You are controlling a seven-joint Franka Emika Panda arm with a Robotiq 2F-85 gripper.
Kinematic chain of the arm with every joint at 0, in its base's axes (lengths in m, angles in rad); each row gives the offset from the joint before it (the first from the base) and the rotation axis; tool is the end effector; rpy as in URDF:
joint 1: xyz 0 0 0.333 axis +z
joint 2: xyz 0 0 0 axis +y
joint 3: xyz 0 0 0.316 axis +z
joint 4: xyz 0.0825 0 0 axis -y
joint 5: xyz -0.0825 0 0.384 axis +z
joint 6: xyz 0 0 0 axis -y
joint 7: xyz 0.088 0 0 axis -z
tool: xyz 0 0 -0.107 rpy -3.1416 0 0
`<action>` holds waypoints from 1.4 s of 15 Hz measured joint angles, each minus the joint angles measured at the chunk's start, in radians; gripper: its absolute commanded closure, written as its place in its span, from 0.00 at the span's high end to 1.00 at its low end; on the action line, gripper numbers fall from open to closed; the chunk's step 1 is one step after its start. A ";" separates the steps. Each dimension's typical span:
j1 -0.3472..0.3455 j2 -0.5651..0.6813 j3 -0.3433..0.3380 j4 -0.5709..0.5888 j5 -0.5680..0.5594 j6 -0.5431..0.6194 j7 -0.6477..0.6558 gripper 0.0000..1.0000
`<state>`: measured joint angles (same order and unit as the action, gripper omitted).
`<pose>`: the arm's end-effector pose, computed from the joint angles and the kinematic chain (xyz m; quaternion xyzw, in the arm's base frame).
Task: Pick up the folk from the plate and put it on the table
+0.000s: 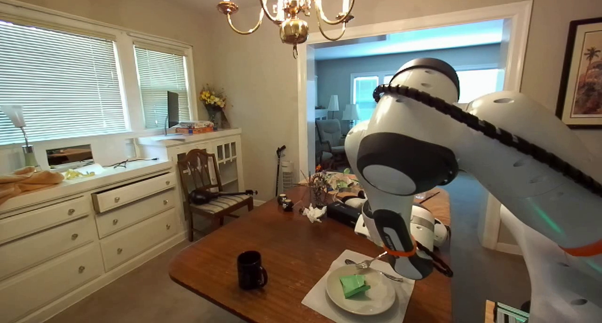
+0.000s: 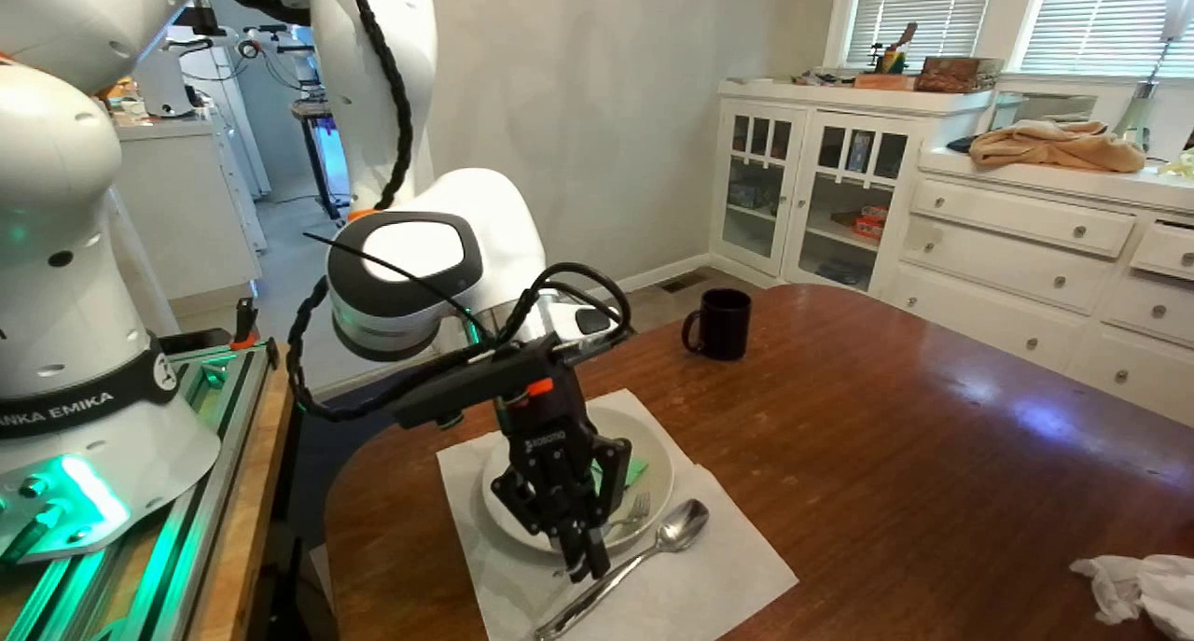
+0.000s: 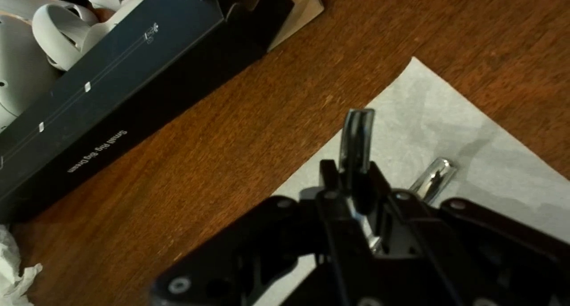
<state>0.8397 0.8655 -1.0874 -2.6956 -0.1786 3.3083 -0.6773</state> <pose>0.3753 -0.1715 0.1385 0.8536 0.3849 -0.1056 0.3347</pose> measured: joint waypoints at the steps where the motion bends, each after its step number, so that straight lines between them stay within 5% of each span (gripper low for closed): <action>1: 0.000 0.009 0.004 0.000 -0.001 0.000 0.004 0.04; 21: 0.032 0.018 0.047 0.001 -0.061 -0.004 0.011 0.04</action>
<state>0.8716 0.8834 -1.0404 -2.6950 -0.2401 3.3039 -0.6664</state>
